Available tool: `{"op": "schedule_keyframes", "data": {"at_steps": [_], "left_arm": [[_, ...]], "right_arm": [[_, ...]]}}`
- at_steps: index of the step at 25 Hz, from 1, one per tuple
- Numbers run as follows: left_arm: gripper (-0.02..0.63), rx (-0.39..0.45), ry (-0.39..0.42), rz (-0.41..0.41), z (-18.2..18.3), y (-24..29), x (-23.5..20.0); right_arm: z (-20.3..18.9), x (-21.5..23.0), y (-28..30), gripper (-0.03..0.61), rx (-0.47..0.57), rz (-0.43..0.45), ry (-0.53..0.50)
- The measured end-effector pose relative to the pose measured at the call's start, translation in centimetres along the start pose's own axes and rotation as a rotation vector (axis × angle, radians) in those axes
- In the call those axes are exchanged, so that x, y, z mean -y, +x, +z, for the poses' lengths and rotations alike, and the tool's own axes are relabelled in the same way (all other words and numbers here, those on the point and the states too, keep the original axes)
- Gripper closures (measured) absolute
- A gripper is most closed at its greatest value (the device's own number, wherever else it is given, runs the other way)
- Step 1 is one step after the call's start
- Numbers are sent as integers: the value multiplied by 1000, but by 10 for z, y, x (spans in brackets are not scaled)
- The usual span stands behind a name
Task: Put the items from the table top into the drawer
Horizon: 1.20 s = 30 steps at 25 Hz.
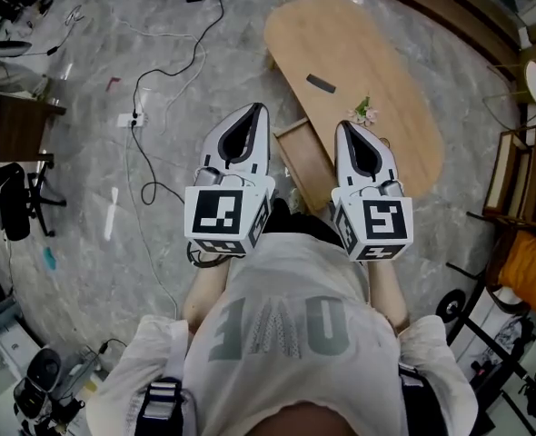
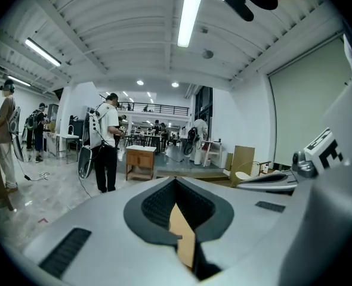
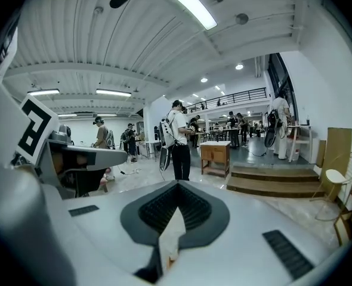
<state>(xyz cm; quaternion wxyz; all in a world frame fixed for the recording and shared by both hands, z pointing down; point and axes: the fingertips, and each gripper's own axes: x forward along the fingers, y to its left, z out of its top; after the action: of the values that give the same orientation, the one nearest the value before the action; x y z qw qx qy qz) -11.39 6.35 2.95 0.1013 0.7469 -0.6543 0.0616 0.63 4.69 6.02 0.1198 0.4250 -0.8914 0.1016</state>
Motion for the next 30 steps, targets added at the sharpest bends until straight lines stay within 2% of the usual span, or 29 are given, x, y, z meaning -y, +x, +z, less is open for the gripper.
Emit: {"op": "schedule_keyframes", "data": {"at_steps": [10, 19, 23, 26, 30], "left_arm": [[606, 14, 34, -61, 21, 45, -16], [606, 11, 42, -88, 21, 83, -29], [606, -18, 74, -126, -10, 115, -27], [606, -8, 53, -145, -44, 145, -30], [606, -35, 28, -172, -120, 189, -36]], "right_arm": [[26, 28, 33, 577, 52, -101, 24], [25, 43, 63, 577, 41, -102, 33], [-2, 55, 94, 577, 13, -73, 45], [-34, 69, 126, 577, 3, -42, 93], [-100, 99, 172, 577, -19, -23, 144]]}}
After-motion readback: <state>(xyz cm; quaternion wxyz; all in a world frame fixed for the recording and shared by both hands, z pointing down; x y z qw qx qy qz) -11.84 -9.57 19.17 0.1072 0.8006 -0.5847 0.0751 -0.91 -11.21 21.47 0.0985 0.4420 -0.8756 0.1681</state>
